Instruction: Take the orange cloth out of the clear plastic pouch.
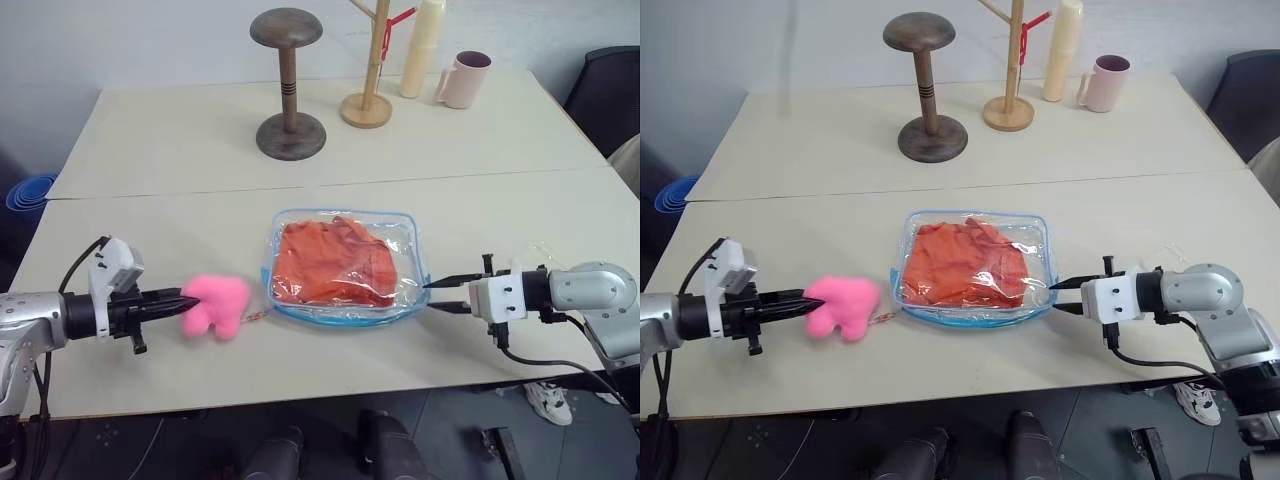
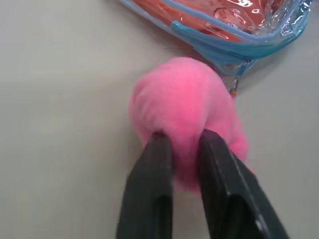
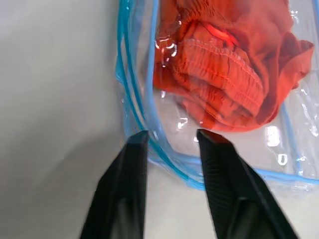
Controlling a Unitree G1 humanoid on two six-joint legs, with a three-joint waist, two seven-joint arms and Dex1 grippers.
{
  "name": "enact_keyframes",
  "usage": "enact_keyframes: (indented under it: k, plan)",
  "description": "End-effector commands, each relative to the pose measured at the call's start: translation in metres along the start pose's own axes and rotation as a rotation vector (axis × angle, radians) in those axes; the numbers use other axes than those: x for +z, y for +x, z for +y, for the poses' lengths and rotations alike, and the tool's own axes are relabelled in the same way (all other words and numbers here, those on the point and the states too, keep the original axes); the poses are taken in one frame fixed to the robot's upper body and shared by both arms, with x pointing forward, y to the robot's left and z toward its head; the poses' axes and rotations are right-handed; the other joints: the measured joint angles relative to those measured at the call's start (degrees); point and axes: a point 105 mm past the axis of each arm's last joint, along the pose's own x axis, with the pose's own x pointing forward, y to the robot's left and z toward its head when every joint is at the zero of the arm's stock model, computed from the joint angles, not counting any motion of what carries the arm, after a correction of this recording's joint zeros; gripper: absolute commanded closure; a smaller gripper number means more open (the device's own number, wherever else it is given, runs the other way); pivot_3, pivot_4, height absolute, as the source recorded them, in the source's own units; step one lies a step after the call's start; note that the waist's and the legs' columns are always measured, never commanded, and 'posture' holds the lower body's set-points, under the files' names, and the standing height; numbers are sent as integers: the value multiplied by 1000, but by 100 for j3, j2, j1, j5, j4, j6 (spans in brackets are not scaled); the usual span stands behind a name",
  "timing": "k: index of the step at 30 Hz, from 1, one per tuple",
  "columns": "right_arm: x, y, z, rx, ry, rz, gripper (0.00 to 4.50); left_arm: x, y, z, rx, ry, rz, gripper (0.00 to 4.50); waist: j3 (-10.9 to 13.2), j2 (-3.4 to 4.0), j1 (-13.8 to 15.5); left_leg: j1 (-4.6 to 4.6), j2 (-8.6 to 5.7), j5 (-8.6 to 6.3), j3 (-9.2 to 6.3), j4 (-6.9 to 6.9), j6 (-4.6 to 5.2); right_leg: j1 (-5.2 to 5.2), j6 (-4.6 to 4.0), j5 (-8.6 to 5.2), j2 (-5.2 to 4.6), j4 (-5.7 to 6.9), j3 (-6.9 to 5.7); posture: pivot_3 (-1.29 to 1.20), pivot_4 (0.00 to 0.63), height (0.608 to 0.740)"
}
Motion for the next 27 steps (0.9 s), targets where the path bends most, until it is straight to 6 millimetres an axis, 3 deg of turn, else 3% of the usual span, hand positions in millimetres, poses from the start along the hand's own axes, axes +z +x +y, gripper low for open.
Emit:
enact_keyframes:
  k: [1, 6, 8, 11, 14, 16, 19, 27]
  plan:
    - [13, -22, -14, -95, 24, -9, 1748, 1, -10, 6, 43, 33, 11, 2675, 0, 0, 6, 0, 0, 0, 0, 0, 0, 0, 0, 0, 0, 0, 0, 0, 150, 740]
    - [28, -39, -18, -190, 218, -68, 79, 16, -30, 24, 107, 97, 4, 1141, 0, 0, 15, 1, 5, -2, -1, 0, -3, 3, -3, 1, 2, -2, 4, 0, 150, 740]
    - [40, -42, -13, -172, 337, -111, 0, 36, -36, 24, 83, 146, -15, 625, 0, -1, 16, -1, 16, -5, -6, 1, -9, 3, -12, 5, 14, -5, 8, 0, 150, 740]
    - [63, -41, -5, -131, 501, -216, 0, 74, -26, 0, -59, 289, -39, 625, 0, -1, 54, -7, 21, -6, -13, 2, -10, 6, -16, 7, 14, -11, 7, 0, 150, 740]
    - [79, -33, -5, -132, 590, -288, 0, 90, 3, -26, -184, 461, -15, 625, 0, 0, 53, -2, 21, -7, -9, 4, -8, 14, -19, 11, 13, -18, 8, 0, 150, 740]
    - [86, -23, -9, -163, 648, -329, 0, 90, 27, -46, -279, 591, 23, 625, 0, 0, 42, 1, 22, -7, -8, 3, -8, 16, -18, 12, 13, -17, 8, 0, 150, 740]
    - [101, -9, -8, -158, 686, -389, 0, 83, 62, -57, -345, 762, 61, 625, 0, -1, 15, -1, 26, -8, -4, 4, -11, 11, -18, 12, 18, -12, 8, 0, 150, 740]
    - [107, 2, 3, -158, 704, -381, 0, 67, 104, -65, -410, 968, 98, 625, 1, -1, 25, -5, 38, -11, 7, 5, -16, 4, -18, 12, 37, -12, 4, 0, 150, 740]
